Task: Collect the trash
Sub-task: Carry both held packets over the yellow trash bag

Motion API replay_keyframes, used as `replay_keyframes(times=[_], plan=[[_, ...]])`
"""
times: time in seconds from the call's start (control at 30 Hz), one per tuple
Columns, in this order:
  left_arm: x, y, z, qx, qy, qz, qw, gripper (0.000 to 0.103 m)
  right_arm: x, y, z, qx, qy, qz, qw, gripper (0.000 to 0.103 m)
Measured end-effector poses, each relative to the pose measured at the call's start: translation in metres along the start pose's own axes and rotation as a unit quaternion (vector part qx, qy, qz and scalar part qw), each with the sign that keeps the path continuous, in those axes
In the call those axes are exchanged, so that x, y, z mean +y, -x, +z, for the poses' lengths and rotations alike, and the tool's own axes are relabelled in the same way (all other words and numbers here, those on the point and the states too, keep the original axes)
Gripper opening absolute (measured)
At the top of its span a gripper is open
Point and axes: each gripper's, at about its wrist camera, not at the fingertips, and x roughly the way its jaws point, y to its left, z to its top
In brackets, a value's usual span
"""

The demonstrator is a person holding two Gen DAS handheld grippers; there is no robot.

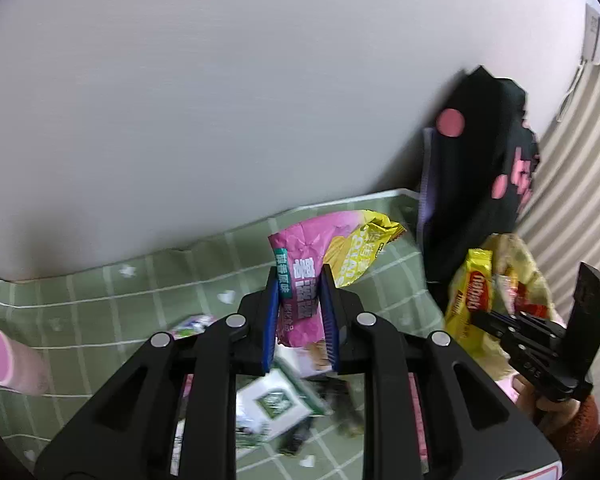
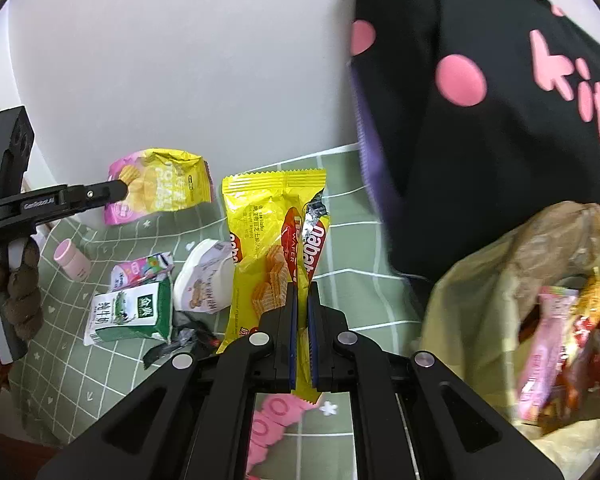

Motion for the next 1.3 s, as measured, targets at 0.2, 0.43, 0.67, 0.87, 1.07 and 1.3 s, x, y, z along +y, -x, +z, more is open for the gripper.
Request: replay_keyframes(times=[0.2, 0.43, 0.67, 0.87, 1.07, 1.3], plan=[[-0.038, -0.003, 0.005, 0.002, -0.027, -0.053, 0.9982, 0.018, -0.018, 0.029, 0.004, -0.028, -0.006, -0.035, 0.999, 0.006], [-0.093, -0.006, 0.018, -0.006, -0.065, -0.11, 0.9917, 0.018, -0.054, 0.073, 0.012, -0.074, -0.028, -0.088, 0.993, 0.006], [-0.145, -0.013, 0.02, 0.001, -0.114, -0.149, 0.9823, 0.018, -0.09, 0.106, 0.006, -0.098, -0.049, -0.141, 0.984, 0.006], [-0.186, -0.022, 0.011, 0.016, -0.152, -0.179, 0.972, 0.018, -0.115, 0.131, -0.001, -0.113, -0.067, -0.176, 0.976, 0.006], [-0.212, -0.03, 0.005, 0.028, -0.169, -0.2, 0.9647, 0.018, -0.136, 0.142, -0.01, -0.113, -0.086, -0.2, 0.969, 0.006], [-0.238, -0.036, 0.001, 0.034, -0.184, -0.216, 0.9582, 0.019, -0.151, 0.147, -0.019, -0.111, -0.099, -0.212, 0.966, 0.006]])
